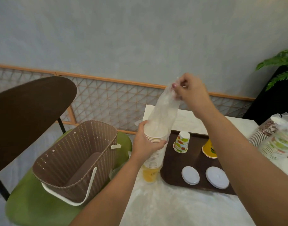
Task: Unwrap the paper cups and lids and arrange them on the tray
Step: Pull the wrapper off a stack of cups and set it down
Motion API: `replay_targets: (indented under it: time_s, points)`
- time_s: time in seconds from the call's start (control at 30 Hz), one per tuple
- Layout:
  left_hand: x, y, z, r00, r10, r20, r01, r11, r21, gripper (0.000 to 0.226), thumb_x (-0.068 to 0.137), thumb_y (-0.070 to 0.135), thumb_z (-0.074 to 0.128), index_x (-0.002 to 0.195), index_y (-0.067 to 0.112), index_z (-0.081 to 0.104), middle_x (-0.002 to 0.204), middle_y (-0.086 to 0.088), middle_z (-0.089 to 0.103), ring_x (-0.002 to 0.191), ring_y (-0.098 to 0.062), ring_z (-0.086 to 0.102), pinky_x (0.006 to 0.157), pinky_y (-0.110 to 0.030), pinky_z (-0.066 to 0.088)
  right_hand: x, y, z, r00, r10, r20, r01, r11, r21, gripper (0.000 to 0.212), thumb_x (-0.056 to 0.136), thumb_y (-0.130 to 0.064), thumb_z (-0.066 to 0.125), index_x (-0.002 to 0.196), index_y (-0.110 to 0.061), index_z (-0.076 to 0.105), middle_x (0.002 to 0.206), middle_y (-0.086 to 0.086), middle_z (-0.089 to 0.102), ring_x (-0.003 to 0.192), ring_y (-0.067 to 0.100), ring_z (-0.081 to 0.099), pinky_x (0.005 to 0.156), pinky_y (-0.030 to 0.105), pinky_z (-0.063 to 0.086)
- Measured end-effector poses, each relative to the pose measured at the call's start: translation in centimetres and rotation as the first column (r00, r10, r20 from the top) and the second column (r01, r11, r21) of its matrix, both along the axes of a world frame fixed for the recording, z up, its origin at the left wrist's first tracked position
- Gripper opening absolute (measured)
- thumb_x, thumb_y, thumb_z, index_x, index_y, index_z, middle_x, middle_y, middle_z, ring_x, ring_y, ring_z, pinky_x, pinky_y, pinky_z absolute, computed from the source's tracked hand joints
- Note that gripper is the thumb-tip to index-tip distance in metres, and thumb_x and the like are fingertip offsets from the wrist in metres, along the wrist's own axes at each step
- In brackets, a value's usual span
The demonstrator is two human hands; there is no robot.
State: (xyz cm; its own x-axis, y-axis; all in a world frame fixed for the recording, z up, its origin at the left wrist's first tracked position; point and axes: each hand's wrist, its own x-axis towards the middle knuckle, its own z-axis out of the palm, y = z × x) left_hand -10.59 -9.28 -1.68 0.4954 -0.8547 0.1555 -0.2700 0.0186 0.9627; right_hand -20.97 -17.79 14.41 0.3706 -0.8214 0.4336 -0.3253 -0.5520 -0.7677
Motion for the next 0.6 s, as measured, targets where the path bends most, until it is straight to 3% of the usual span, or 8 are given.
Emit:
replay_targets:
  time_s: [0.13, 0.23, 0.3, 0.33, 0.4, 0.5, 0.6]
  points:
    - [-0.5, 0.0, -0.1, 0.999, -0.016, 0.043, 0.016, 1.0, -0.001, 0.082, 0.06, 0.024, 0.087, 0.128, 0.027, 0.04, 0.119, 0.007, 0.056, 0.111, -0.011, 0.053, 0.086, -0.02, 0.041, -0.6, -0.8, 1.4, 0.992, 0.064, 0.108, -0.066, 0.998, 0.011, 0.025, 0.087, 0.002, 0.061, 0.074, -0.017, 0.052, 0.077, 0.004, 0.061, 0.052, 0.001, 0.06, 0.056, 0.017, 0.052]
    - [-0.5, 0.1, 0.0, 0.999, -0.003, 0.054, 0.003, 1.0, 0.003, 0.084, 0.061, 0.024, 0.087, 0.13, 0.026, 0.039, 0.121, 0.009, 0.052, 0.111, -0.01, 0.05, 0.087, -0.019, 0.039, -1.1, -0.8, 0.4, 0.942, 0.066, 0.33, -0.1, 0.991, 0.085, 0.021, 0.088, 0.008, 0.055, 0.085, -0.013, 0.057, 0.09, 0.004, 0.061, 0.061, 0.007, 0.062, 0.062, 0.02, 0.054]
    - [-0.4, 0.1, 0.0, 0.998, -0.001, 0.065, 0.0, 1.0, 0.01, 0.086, 0.061, 0.025, 0.087, 0.131, 0.025, 0.038, 0.122, 0.008, 0.052, 0.111, -0.009, 0.048, 0.087, -0.019, 0.038, -1.7, -0.8, -1.0, 0.911, 0.051, 0.409, -0.105, 0.988, 0.111, 0.02, 0.088, -0.001, 0.06, 0.101, -0.015, 0.056, 0.105, 0.001, 0.057, 0.077, 0.011, 0.066, 0.074, 0.026, 0.057]
    - [-0.4, 0.1, -0.1, 0.998, 0.0, 0.063, -0.001, 1.0, 0.011, 0.087, 0.06, 0.025, 0.088, 0.131, 0.025, 0.038, 0.122, 0.008, 0.052, 0.111, -0.009, 0.049, 0.087, -0.019, 0.038, -2.1, -0.7, -1.9, 0.924, 0.056, 0.378, -0.104, 0.988, 0.11, 0.028, 0.087, -0.012, 0.066, 0.11, -0.021, 0.053, 0.115, 0.0, 0.054, 0.091, 0.014, 0.065, 0.081, 0.03, 0.056]
    - [-0.4, 0.0, -0.2, 0.999, 0.006, 0.048, -0.007, 1.0, 0.012, 0.087, 0.058, 0.026, 0.089, 0.129, 0.025, 0.039, 0.119, 0.008, 0.053, 0.11, -0.008, 0.049, 0.086, -0.016, 0.037, -2.5, -0.2, -3.6, 0.957, 0.105, 0.272, -0.146, 0.98, 0.135, 0.065, 0.074, -0.037, 0.076, 0.128, -0.032, 0.039, 0.13, -0.002, 0.046, 0.109, 0.014, 0.059, 0.087, 0.03, 0.053]
    - [-0.3, 0.0, -0.7, 0.999, 0.008, 0.038, -0.008, 1.0, 0.0, 0.084, 0.056, 0.026, 0.09, 0.126, 0.023, 0.043, 0.115, 0.012, 0.057, 0.107, -0.005, 0.053, 0.078, -0.006, 0.038, -2.4, 0.9, -6.8, 0.985, 0.14, 0.099, -0.159, 0.961, 0.228, 0.107, 0.06, -0.047, 0.081, 0.144, -0.036, 0.016, 0.135, -0.006, 0.045, 0.112, 0.01, 0.056, 0.087, 0.031, 0.052]
    - [-0.4, 0.2, -1.5, 1.0, -0.01, 0.02, 0.011, 1.0, -0.016, 0.08, 0.057, 0.024, 0.09, 0.123, 0.03, 0.044, 0.109, 0.022, 0.056, 0.099, 0.004, 0.055, 0.074, 0.0, 0.041, -2.4, 1.4, -10.1, 0.997, 0.067, -0.036, -0.055, 0.962, 0.269, 0.088, 0.073, -0.034, 0.079, 0.143, -0.026, 0.026, 0.124, -0.004, 0.053, 0.101, 0.01, 0.058, 0.081, 0.024, 0.052]
